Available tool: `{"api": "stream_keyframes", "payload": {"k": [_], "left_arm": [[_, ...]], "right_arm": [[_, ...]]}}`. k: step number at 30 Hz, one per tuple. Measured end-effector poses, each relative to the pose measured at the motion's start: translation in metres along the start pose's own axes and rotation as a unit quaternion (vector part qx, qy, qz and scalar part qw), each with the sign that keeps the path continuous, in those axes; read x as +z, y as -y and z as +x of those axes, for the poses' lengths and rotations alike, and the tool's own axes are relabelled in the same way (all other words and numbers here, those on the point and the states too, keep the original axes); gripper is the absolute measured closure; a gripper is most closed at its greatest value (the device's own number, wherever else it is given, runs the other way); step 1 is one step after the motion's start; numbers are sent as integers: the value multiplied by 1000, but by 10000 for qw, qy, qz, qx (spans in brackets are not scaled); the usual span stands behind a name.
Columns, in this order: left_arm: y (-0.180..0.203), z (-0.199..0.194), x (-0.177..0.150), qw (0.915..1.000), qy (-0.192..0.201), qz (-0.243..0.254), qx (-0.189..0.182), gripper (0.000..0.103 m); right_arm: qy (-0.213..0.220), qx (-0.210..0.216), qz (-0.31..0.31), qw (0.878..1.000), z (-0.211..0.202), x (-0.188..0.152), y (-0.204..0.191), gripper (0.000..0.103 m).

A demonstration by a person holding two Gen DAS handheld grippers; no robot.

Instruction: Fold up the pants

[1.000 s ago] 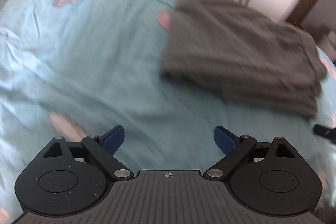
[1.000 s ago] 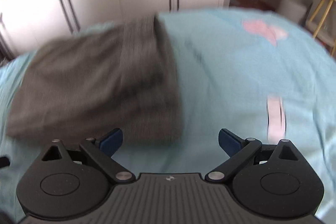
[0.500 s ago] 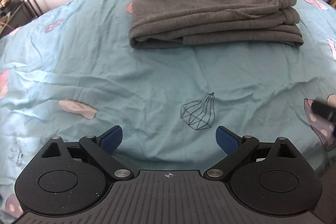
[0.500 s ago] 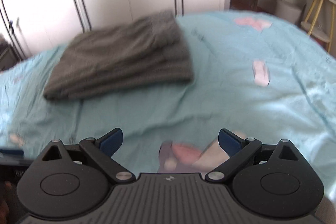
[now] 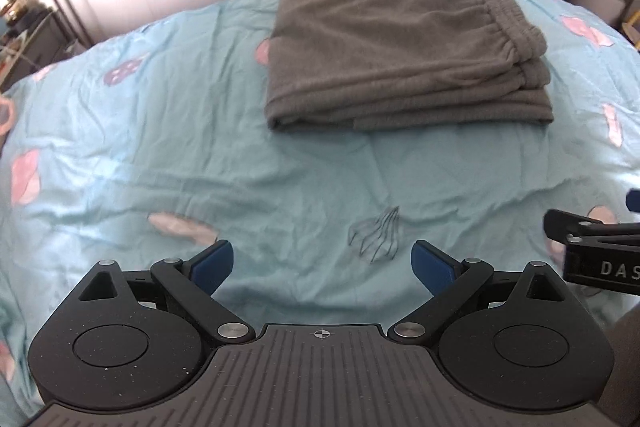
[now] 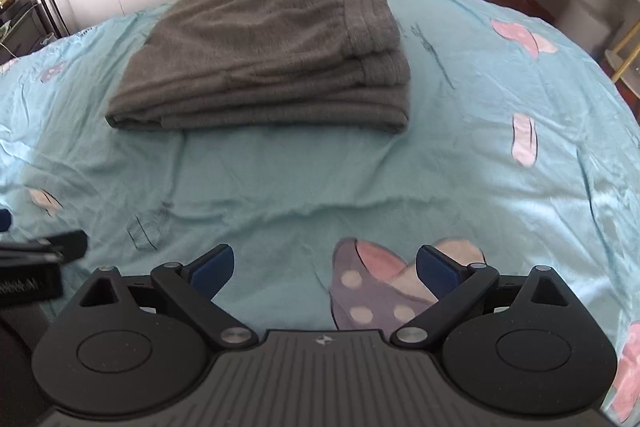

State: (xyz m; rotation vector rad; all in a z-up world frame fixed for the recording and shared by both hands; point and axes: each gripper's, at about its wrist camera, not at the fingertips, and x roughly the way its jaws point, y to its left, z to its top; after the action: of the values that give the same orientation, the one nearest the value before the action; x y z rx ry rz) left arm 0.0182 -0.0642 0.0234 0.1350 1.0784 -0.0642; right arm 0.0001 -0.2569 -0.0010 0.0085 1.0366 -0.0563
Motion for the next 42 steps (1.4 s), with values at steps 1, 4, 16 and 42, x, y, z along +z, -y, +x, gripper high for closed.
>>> {"api": "stream_keyframes", "payload": {"k": [1,4,16,42], "left_arm": [[1,0,6,10000,31,8,-8,4],[2,5,23,9998,132,-34,127,4],[-1,36,22,9983,511,-280,-6,4],[-6,45,21,9980,384,-504,-22,4]], "right_arm": [[41,-44,-44,10000,-3,6,-3,5],[115,-280,-249,9992,-9,23,-13,5],[206,-390,-151,9989,8,38,-23,5],[218,-521,-155,9983,12,36,-25,5]]}}
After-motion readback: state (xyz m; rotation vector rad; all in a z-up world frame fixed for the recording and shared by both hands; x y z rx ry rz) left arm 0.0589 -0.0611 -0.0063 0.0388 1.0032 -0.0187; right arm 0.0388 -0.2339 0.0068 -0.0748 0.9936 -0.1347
